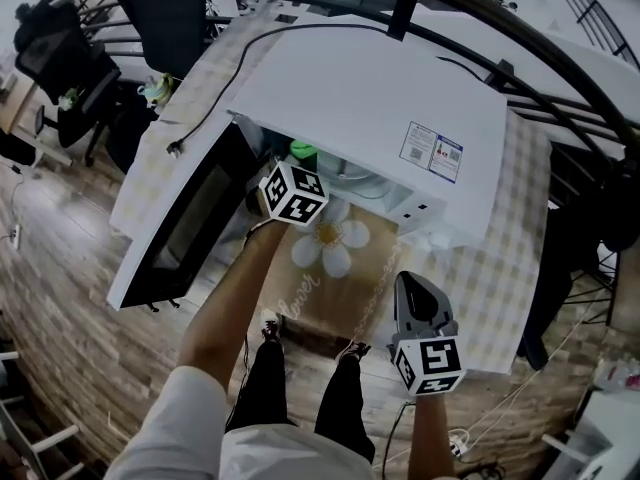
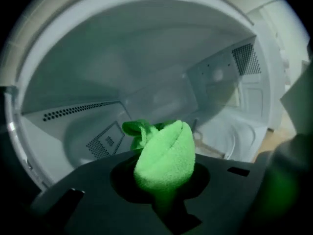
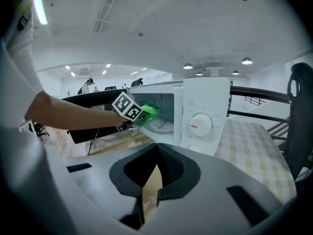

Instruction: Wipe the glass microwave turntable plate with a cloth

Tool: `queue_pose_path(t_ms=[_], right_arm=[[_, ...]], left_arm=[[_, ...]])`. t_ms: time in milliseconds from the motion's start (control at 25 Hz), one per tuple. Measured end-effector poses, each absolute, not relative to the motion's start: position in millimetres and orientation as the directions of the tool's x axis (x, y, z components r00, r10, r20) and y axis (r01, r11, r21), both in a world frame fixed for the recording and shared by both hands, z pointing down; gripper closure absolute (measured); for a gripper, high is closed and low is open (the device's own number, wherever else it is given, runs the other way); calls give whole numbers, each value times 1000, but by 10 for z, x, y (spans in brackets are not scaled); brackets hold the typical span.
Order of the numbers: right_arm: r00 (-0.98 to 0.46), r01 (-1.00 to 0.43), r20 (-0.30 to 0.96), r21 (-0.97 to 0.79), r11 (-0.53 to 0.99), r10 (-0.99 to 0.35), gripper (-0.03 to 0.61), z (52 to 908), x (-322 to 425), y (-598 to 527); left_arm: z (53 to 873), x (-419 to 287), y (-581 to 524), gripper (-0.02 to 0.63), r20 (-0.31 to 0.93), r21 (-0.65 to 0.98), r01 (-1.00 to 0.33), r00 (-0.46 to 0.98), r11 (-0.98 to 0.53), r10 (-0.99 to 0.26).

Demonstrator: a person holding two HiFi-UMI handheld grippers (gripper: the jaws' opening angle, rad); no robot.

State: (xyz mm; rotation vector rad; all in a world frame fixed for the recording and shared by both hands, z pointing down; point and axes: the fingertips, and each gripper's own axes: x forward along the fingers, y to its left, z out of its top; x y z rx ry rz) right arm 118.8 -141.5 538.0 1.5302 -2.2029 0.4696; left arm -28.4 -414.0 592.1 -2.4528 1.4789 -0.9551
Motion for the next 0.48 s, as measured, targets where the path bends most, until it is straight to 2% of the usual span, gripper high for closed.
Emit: queue_pose_path(t_ms=[200, 320, 480], right_arm=[[-308, -938, 540, -36, 344, -783, 564, 5521, 1181, -1378], [-307, -939, 544, -38, 343, -781, 563, 5553, 1193, -1379], [-313, -938, 531, -42, 344, -787, 563, 5514, 1229, -1425]], left_arm=[[6256, -116, -4366, 540, 608, -412, -681, 289, -605, -739], [6270, -122, -4364, 540, 626, -371, -707, 289, -603, -724], [6259, -98, -4152, 540, 619, -282, -723, 365, -631, -695]])
